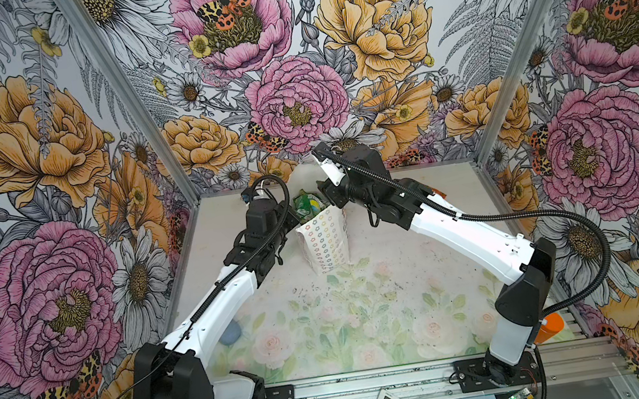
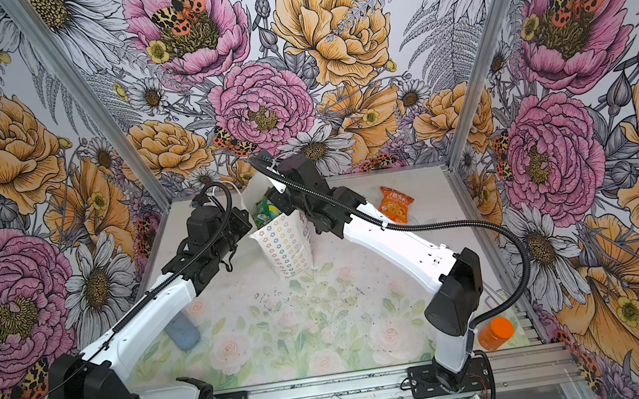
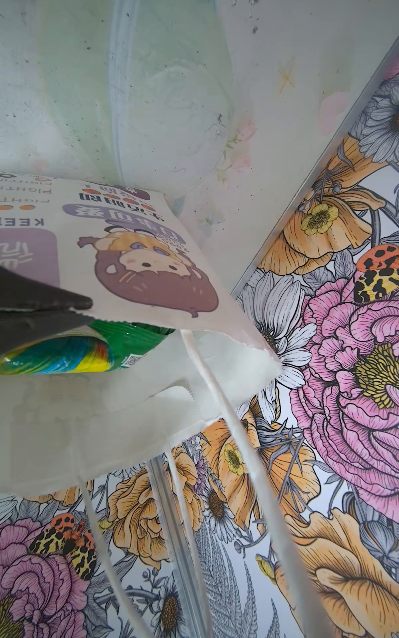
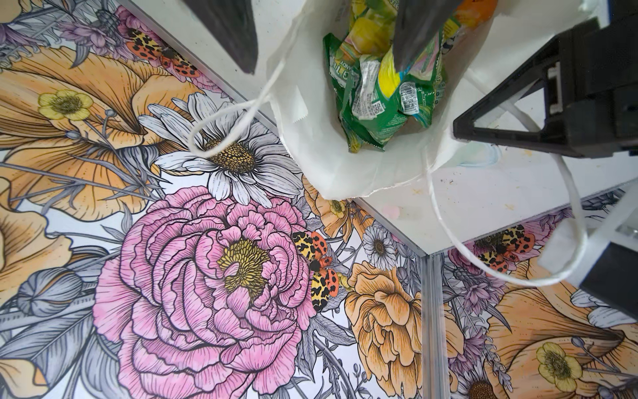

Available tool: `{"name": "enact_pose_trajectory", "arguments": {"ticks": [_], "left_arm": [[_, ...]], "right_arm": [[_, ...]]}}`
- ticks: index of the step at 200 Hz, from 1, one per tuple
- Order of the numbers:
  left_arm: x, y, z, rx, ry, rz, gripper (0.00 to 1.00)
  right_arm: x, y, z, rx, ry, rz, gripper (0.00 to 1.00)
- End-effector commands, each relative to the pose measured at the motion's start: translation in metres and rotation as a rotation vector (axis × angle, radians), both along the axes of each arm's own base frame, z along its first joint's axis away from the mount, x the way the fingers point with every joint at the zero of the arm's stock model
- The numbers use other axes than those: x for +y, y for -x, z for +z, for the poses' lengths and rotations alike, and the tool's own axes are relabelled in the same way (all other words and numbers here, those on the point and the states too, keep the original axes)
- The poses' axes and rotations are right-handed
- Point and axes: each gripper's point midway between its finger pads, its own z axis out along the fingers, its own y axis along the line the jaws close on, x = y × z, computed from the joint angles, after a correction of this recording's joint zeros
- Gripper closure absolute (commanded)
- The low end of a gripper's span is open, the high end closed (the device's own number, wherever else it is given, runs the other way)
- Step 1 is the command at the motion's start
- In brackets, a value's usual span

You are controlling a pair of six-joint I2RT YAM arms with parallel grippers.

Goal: Place the snacks into the paper bag
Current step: 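Open the right gripper to release the green packet inside the bag, then move the right gripper over the orange chip packet on the table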

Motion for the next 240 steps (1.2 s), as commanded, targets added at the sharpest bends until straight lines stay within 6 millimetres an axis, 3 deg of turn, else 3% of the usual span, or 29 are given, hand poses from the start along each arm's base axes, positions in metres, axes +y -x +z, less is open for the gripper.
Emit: {"name": "enact_pose_trajectory", "arguments": {"ticks": [1,51,91,123,199,240], "left_arm": [[0.006,0.004,0.013,-0.040,0.020,0.012,1.00],[0.013,0.005,0.009,-0.026,0.013,0.031,1.00],[0.023,0.010,0.003,-0.008,0.005,0.055,1.00],[0.033,0.014,-0.002,0.004,0.006,0.082,1.00],[0.043,0.020,-0.010,0.032,-0.009,0.106,1.00],[0.045,0.021,-0.015,0.052,-0.014,0.109,1.00]], "right_arm": [[-0.014,0.008,0.022,-0.031,-0.047,-0.033,0.35],[-0.051,0.002,0.030,-0.032,-0.082,-0.126,0.31],[-0.105,-0.018,0.027,-0.012,-0.131,-0.291,0.24],[-0.151,-0.036,0.013,0.019,-0.182,-0.465,0.17],[-0.226,-0.072,-0.049,0.120,-0.197,-0.758,0.05],[-0.275,-0.093,-0.115,0.294,-0.262,-0.926,0.00]]}}
